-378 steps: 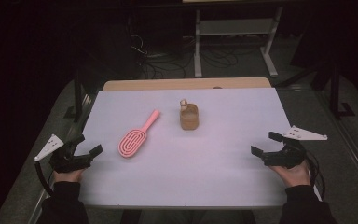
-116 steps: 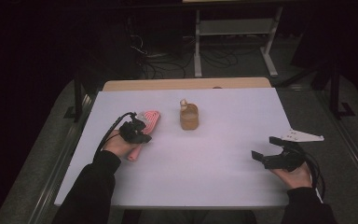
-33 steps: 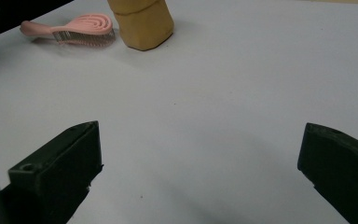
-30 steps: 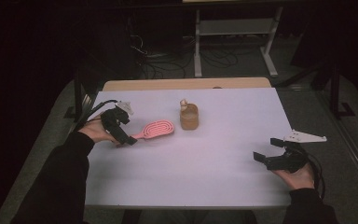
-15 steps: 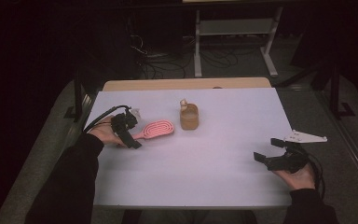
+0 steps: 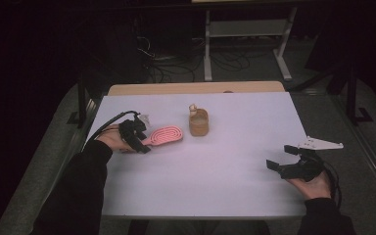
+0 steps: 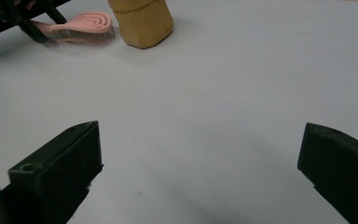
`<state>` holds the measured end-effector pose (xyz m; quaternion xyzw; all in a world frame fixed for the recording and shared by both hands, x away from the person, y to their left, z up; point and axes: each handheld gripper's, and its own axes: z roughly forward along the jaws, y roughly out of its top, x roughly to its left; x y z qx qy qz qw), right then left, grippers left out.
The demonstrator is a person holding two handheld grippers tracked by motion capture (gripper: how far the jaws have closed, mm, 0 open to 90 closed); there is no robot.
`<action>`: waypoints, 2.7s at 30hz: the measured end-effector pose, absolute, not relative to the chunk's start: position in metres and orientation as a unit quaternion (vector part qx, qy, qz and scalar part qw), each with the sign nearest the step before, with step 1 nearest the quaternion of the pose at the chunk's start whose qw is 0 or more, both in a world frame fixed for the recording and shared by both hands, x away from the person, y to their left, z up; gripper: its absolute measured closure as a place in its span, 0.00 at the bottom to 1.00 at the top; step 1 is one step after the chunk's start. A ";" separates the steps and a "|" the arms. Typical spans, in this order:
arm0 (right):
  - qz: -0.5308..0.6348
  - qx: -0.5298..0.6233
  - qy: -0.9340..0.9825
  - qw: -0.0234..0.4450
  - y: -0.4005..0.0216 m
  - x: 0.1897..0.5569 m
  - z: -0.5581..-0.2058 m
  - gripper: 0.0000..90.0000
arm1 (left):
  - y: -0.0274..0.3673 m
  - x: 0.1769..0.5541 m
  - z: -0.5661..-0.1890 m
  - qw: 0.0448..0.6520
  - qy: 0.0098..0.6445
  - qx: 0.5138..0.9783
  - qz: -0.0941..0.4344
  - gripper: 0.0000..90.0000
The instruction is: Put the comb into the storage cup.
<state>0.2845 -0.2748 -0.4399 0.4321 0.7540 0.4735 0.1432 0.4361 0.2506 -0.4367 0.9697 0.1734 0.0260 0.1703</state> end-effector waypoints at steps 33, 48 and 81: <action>0.477 0.433 0.751 0.146 -0.276 0.284 -0.439 0.00 | 0.249 0.430 -0.429 0.146 0.183 0.971 0.055 0.77; 0.477 0.433 0.750 0.147 -0.276 0.283 -0.439 0.00 | 0.250 0.417 -0.411 0.168 0.187 0.964 0.085 0.77; 0.469 0.438 0.751 0.156 -0.277 0.285 -0.436 0.00 | 0.239 0.383 -0.364 0.219 0.151 0.955 0.133 0.77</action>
